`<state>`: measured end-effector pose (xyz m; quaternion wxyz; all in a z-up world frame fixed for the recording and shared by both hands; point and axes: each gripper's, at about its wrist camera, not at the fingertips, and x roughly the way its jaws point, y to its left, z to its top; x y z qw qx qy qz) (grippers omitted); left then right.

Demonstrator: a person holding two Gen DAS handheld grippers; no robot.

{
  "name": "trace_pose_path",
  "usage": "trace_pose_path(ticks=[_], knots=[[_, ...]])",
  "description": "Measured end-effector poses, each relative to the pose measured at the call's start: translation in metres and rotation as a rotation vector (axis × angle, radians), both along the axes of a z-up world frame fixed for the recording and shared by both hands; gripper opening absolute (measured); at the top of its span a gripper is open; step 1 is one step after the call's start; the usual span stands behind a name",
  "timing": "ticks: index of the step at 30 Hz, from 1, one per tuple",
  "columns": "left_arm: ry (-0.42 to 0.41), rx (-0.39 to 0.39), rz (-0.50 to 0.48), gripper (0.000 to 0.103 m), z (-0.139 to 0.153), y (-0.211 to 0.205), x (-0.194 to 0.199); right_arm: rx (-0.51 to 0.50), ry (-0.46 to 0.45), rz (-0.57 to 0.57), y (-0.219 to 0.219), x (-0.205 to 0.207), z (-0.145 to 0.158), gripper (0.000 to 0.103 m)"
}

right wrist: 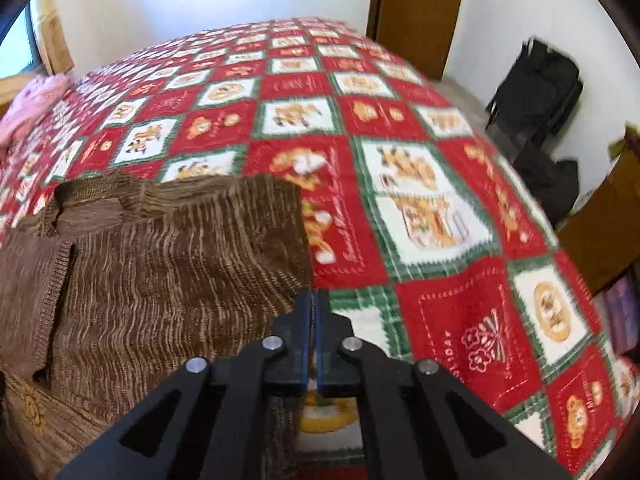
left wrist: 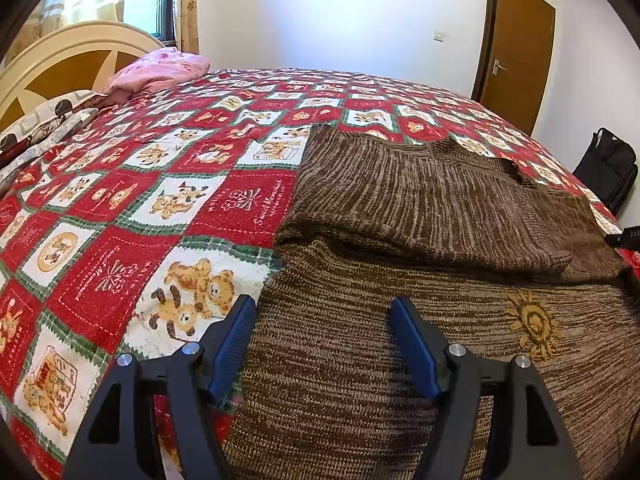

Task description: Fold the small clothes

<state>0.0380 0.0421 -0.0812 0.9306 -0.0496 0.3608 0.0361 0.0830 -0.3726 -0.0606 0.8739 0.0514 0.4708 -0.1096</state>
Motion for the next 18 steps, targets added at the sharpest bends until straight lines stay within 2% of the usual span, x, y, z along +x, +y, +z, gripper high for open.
trace_pose_path(ticks=[1,3,5,6,8,9,13,15,18], knots=[[0.000,0.003,-0.001,0.072,0.000,0.000,0.000,-0.003,0.006,0.004,-0.001,0.000,-0.002,0.002],[0.001,0.003,-0.003,0.072,0.000,-0.001,0.001,-0.076,0.016,-0.007,0.000,-0.001,-0.002,0.001],[0.000,-0.005,-0.005,0.072,0.000,0.000,0.000,-0.115,0.030,-0.089,-0.016,-0.001,-0.004,0.000],[-0.001,-0.005,-0.005,0.072,0.000,0.001,0.000,-0.101,0.028,-0.107,-0.025,-0.001,-0.004,0.000],[-0.001,0.001,-0.005,0.073,0.000,-0.001,0.000,0.004,0.008,-0.088,-0.038,-0.006,-0.002,0.004],[0.000,0.003,-0.006,0.073,0.000,-0.001,0.000,0.029,-0.006,-0.074,-0.039,-0.009,0.002,0.009],[0.004,-0.010,-0.009,0.073,0.001,0.001,0.000,0.024,-0.137,-0.074,-0.026,-0.039,0.042,0.016],[0.005,-0.006,-0.010,0.073,0.001,0.001,0.000,0.075,-0.131,-0.011,-0.011,-0.046,0.048,0.016],[0.007,0.004,-0.009,0.073,0.001,0.000,0.000,0.094,-0.035,0.122,0.023,-0.050,0.029,0.016]])
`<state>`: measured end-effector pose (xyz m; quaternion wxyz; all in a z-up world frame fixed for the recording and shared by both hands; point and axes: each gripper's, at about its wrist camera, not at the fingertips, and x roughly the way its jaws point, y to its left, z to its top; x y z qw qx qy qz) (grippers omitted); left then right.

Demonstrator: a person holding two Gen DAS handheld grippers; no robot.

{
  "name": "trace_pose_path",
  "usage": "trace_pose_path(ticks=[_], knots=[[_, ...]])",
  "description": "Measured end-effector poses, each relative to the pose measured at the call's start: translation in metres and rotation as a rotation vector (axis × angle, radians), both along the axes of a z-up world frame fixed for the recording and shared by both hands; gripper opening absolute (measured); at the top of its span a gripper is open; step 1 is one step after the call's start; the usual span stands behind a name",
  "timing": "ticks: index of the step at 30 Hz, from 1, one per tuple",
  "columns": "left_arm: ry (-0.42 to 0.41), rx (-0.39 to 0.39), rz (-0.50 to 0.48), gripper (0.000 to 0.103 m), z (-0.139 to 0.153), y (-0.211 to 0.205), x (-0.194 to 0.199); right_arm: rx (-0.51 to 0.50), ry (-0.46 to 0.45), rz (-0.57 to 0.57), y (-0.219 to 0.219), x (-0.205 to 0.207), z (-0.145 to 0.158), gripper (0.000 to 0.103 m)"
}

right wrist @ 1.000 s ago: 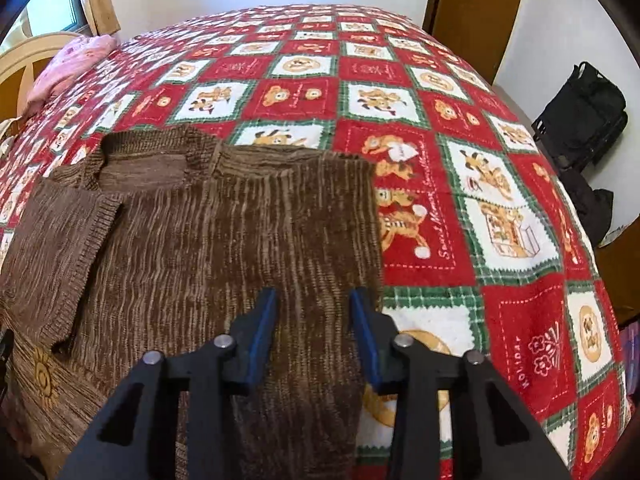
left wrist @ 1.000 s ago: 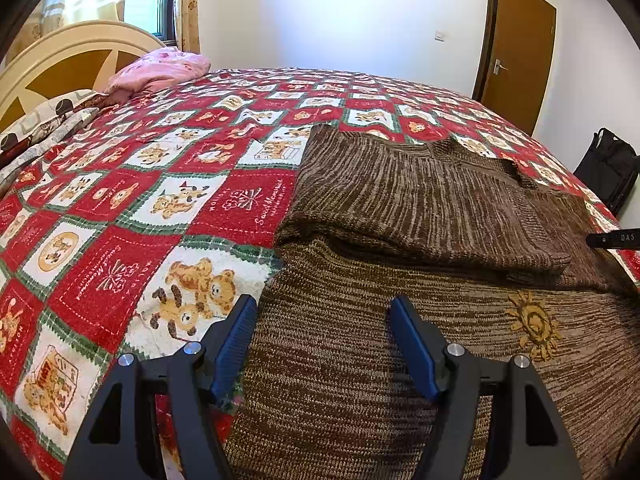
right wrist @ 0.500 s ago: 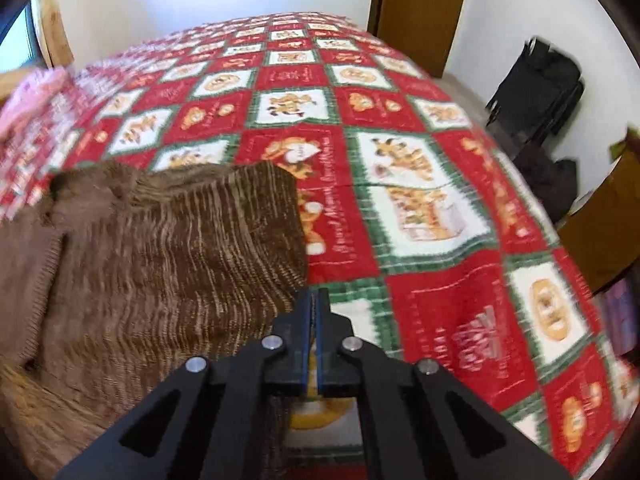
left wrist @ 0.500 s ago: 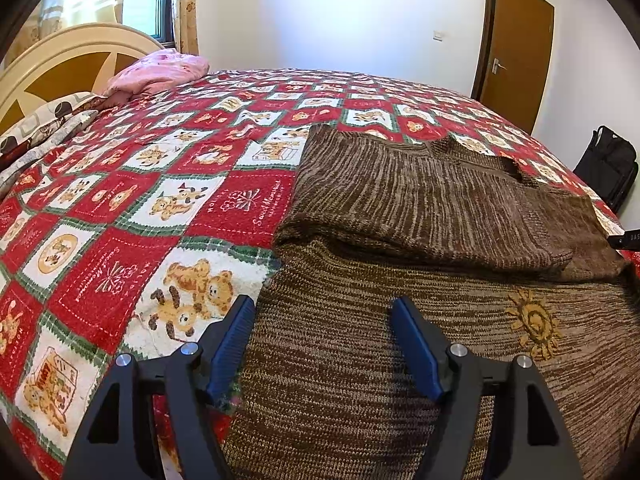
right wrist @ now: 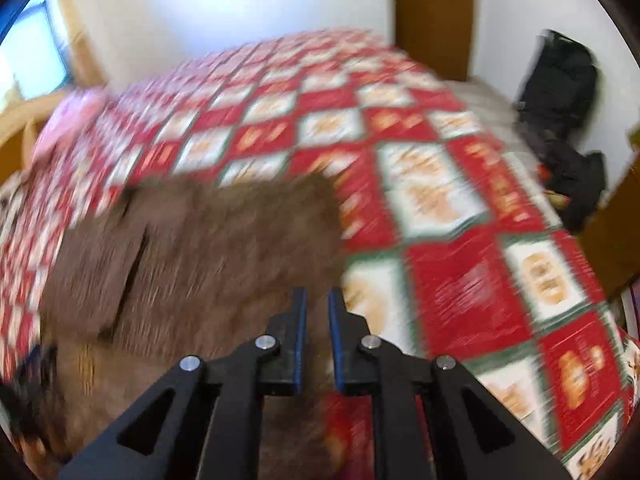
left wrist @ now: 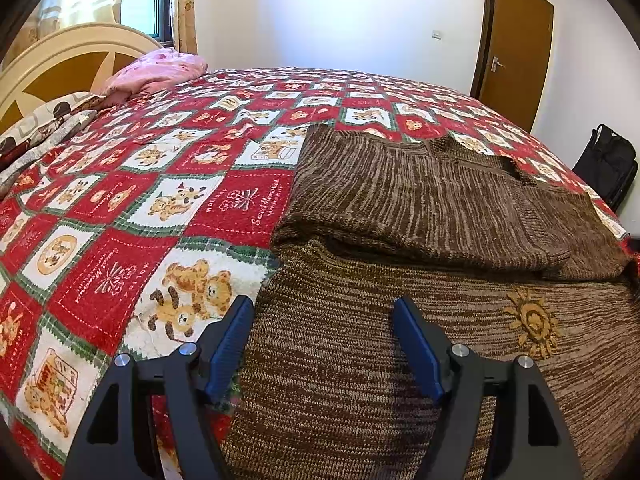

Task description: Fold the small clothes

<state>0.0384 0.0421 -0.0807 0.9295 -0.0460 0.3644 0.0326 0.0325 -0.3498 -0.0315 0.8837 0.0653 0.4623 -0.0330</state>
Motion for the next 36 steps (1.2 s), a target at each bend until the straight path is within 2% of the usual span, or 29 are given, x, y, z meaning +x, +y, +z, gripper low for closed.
trace_pose_path(ticks=[3,4,6,8,9,10,12,14,16,17,19,20,23,26,27,29,31,33,35,36], knots=[[0.013,-0.030,-0.015,0.073,0.002,0.003,0.000,-0.035,0.079,0.038,0.005,-0.008,-0.030,0.011],[0.026,-0.039,-0.026,0.073,0.005,0.006,0.000,-0.029,0.076,0.039,0.001,-0.012,-0.035,0.011],[0.046,-0.028,-0.019,0.073,0.015,0.018,-0.002,-0.022,0.057,0.052,-0.007,-0.021,-0.035,0.011],[0.019,-0.008,0.025,0.073,0.030,0.038,-0.007,-0.031,0.076,0.027,-0.011,-0.024,-0.028,0.011],[0.003,-0.005,0.038,0.073,0.037,0.047,-0.009,-0.047,0.080,0.008,-0.012,-0.025,-0.023,0.021],[-0.018,0.004,0.056,0.073,0.044,0.057,-0.011,-0.091,0.080,-0.023,-0.012,-0.027,-0.017,0.037],[-0.027,0.046,0.116,0.073,0.055,0.077,-0.008,-0.205,0.015,-0.069,0.002,-0.029,0.005,0.038],[0.002,0.057,0.133,0.073,0.059,0.088,0.009,-0.177,-0.086,0.006,0.030,-0.031,0.027,0.038],[0.026,0.047,0.119,0.073,0.061,0.087,0.019,-0.131,-0.136,0.093,0.061,-0.025,0.040,0.035],[0.031,0.049,0.101,0.073,0.060,0.080,0.023,-0.093,-0.147,0.179,0.087,-0.017,0.043,0.033],[0.046,0.060,0.082,0.074,0.054,0.069,0.026,-0.045,-0.134,0.296,0.133,0.001,0.041,0.020],[0.068,0.063,0.068,0.074,0.047,0.062,0.028,-0.035,-0.131,0.325,0.148,0.008,0.038,0.018],[0.121,0.046,0.072,0.074,0.030,0.052,0.026,0.008,-0.141,0.446,0.210,0.043,0.026,0.018],[0.159,-0.027,0.078,0.074,0.021,0.048,0.022,0.045,-0.121,0.534,0.262,0.085,0.009,0.018],[0.163,-0.025,0.077,0.074,0.020,0.045,0.021,0.047,-0.118,0.540,0.270,0.099,0.003,0.018],[0.178,0.031,0.083,0.074,0.015,0.037,0.027,0.079,-0.099,0.562,0.290,0.123,-0.005,0.018],[0.193,0.064,0.110,0.078,0.010,0.035,0.037,0.054,-0.062,0.586,0.305,0.141,-0.018,0.019],[0.183,0.062,0.188,0.090,0.011,0.043,0.044,0.036,0.012,0.654,0.334,0.159,-0.049,0.019],[0.163,0.019,0.275,0.092,0.012,0.060,0.045,-0.082,-0.080,0.663,0.358,0.154,-0.052,0.022],[0.146,0.049,0.333,0.092,0.012,0.065,0.042,-0.108,-0.091,0.650,0.365,0.154,-0.052,0.022]])
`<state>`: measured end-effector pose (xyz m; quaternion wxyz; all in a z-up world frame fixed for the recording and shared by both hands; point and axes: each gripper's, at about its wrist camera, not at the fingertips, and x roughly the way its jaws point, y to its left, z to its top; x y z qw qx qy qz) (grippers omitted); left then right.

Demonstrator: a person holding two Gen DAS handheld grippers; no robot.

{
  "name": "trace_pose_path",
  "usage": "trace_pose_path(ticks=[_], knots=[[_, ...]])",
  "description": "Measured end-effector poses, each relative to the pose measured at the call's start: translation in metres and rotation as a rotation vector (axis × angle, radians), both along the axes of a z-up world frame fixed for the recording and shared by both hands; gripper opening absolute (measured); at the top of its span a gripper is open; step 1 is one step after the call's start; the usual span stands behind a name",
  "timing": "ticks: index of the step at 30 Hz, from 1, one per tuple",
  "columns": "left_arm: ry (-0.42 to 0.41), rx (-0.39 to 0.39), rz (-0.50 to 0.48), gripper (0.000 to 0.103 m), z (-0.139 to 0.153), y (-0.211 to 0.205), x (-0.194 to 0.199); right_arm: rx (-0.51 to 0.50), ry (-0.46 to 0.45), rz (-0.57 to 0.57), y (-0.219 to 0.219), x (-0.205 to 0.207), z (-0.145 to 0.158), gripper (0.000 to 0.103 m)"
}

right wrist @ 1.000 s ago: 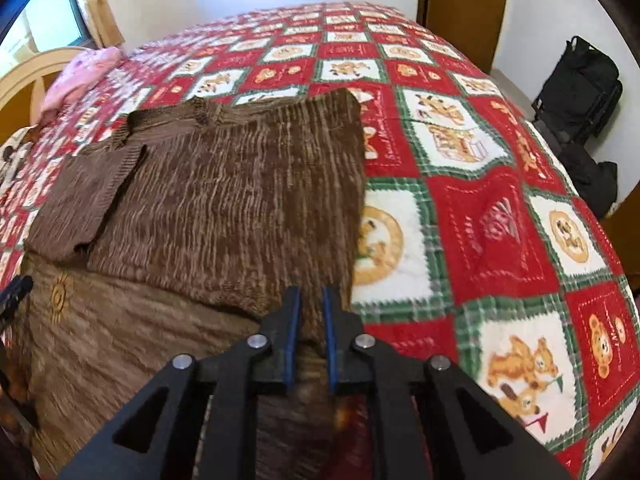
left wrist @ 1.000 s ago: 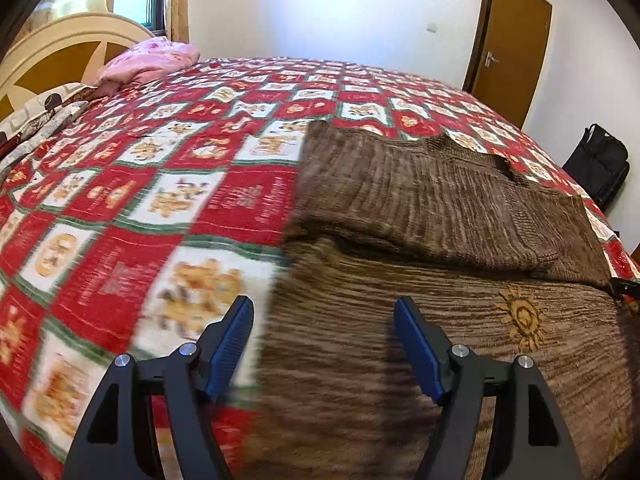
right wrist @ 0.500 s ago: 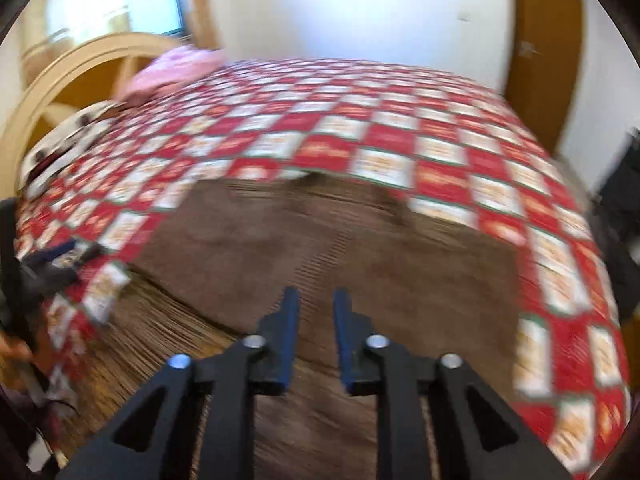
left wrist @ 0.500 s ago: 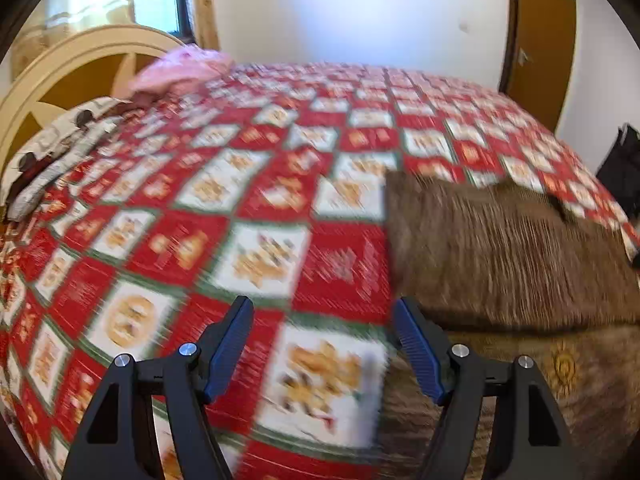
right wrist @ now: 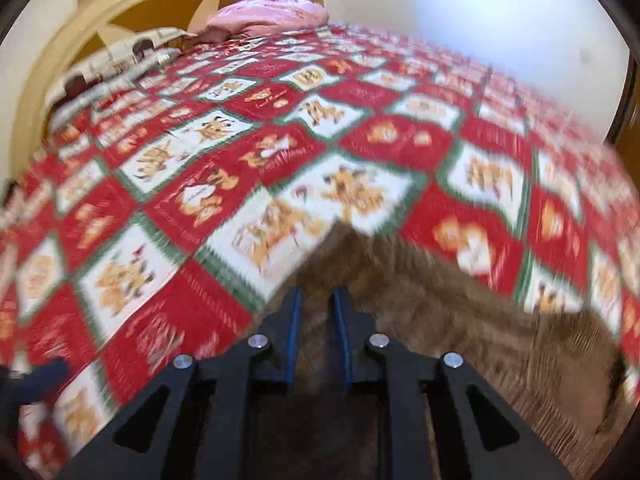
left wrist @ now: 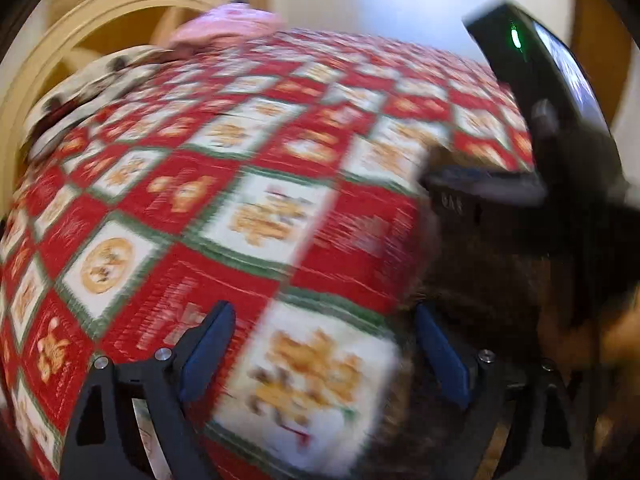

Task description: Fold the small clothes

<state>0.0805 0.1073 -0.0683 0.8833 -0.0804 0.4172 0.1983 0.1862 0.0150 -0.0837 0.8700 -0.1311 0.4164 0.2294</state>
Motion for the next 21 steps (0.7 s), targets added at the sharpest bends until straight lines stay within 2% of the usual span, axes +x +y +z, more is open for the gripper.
trace_pose_path(ticks=[2,3,5,7,8,11,13,16,18,21], knots=[[0.023,0.140,0.142,0.092,-0.002,0.014,-0.005,-0.014,-0.022,-0.013,0.012,0.002,-0.001,0.022],[0.026,0.121,0.161,0.092,-0.004,0.022,-0.006,-0.023,-0.025,-0.005,0.017,0.005,-0.003,0.023],[0.028,0.002,0.163,0.092,-0.009,0.039,-0.009,-0.029,-0.025,0.001,0.020,0.008,-0.003,0.023],[0.016,0.014,0.168,0.092,-0.001,0.042,-0.014,-0.011,-0.025,0.004,0.016,0.005,0.001,0.023],[-0.010,0.031,0.148,0.092,0.007,0.039,-0.017,0.007,-0.021,0.010,0.014,0.007,0.005,0.023],[-0.080,0.079,0.056,0.092,0.032,0.023,-0.020,0.170,-0.051,-0.017,-0.020,-0.009,0.037,0.023],[-0.124,0.104,-0.011,0.092,0.047,0.007,-0.016,0.235,-0.087,-0.062,-0.054,-0.033,0.059,0.041],[-0.151,0.106,-0.130,0.092,0.057,-0.026,0.001,0.191,-0.094,-0.169,-0.112,-0.076,0.067,0.045],[-0.164,0.106,-0.191,0.092,0.054,-0.044,0.014,0.186,-0.039,-0.250,-0.145,-0.095,0.058,0.045],[-0.080,0.119,-0.177,0.092,0.039,-0.058,0.042,0.173,0.038,-0.345,-0.182,-0.118,0.037,0.046]])
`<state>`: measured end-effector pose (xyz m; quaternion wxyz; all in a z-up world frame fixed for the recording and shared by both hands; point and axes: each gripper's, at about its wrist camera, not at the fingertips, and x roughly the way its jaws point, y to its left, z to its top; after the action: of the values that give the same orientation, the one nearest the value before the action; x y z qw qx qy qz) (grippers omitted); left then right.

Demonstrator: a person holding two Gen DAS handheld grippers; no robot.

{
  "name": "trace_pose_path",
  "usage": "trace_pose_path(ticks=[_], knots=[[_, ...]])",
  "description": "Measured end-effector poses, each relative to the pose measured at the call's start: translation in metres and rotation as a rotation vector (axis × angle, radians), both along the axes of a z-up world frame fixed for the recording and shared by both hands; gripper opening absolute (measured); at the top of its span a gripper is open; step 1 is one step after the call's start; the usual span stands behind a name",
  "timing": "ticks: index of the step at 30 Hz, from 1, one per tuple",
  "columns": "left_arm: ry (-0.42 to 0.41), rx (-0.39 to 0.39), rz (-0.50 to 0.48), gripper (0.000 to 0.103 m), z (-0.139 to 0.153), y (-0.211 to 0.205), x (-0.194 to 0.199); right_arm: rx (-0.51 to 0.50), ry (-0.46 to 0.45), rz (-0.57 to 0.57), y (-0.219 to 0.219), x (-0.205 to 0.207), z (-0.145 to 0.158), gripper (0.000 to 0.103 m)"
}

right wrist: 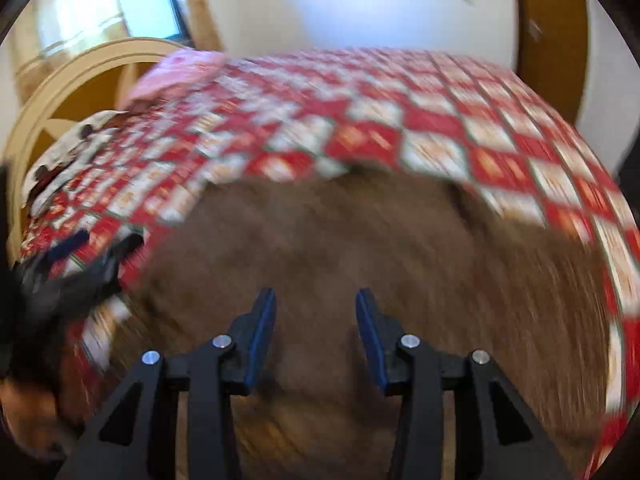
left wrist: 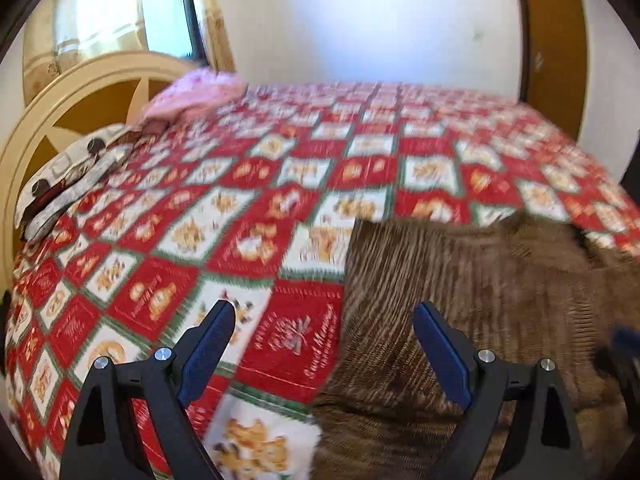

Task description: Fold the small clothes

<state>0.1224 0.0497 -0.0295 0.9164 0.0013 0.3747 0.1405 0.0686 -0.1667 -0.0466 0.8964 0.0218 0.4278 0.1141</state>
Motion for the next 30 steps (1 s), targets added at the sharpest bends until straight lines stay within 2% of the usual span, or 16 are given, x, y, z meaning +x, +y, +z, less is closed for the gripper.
trace_pose_path(ticks=[3,4,5,7,10,13,14,20,26,30], knots=[[0.059,-0.052,-0.017,0.092,-0.016,-0.002,0.009,-0.043,0.069,-0.048,-0.016,-0.016,-0.023,0.046],[0.088,-0.038,-0.020,0.092,-0.022,-0.005,0.010,-0.026,0.066,-0.054,-0.020,-0.019,-0.027,0.046],[0.114,-0.001,-0.019,0.092,-0.027,-0.010,0.008,-0.014,0.022,-0.065,-0.022,-0.025,-0.027,0.046],[0.113,0.047,-0.044,0.092,-0.026,-0.020,-0.002,-0.028,0.005,-0.077,-0.018,-0.024,-0.028,0.047],[0.074,0.058,-0.080,0.092,-0.012,-0.026,-0.024,-0.041,0.009,-0.102,-0.014,-0.021,-0.022,0.047],[0.020,0.053,-0.101,0.092,0.009,-0.028,-0.048,0.013,-0.054,-0.128,-0.019,-0.041,0.002,0.048],[-0.004,0.056,-0.111,0.092,0.018,-0.029,-0.059,0.028,-0.106,-0.138,-0.024,-0.056,0.017,0.048],[-0.068,0.021,-0.169,0.092,0.050,-0.040,-0.100,0.004,-0.305,-0.207,-0.040,-0.135,0.083,0.048],[-0.076,0.019,-0.244,0.092,0.060,-0.055,-0.151,0.035,-0.381,-0.299,-0.070,-0.204,0.118,0.048],[-0.072,0.038,-0.279,0.092,0.062,-0.058,-0.182,0.019,-0.377,-0.340,-0.094,-0.248,0.141,0.048]])
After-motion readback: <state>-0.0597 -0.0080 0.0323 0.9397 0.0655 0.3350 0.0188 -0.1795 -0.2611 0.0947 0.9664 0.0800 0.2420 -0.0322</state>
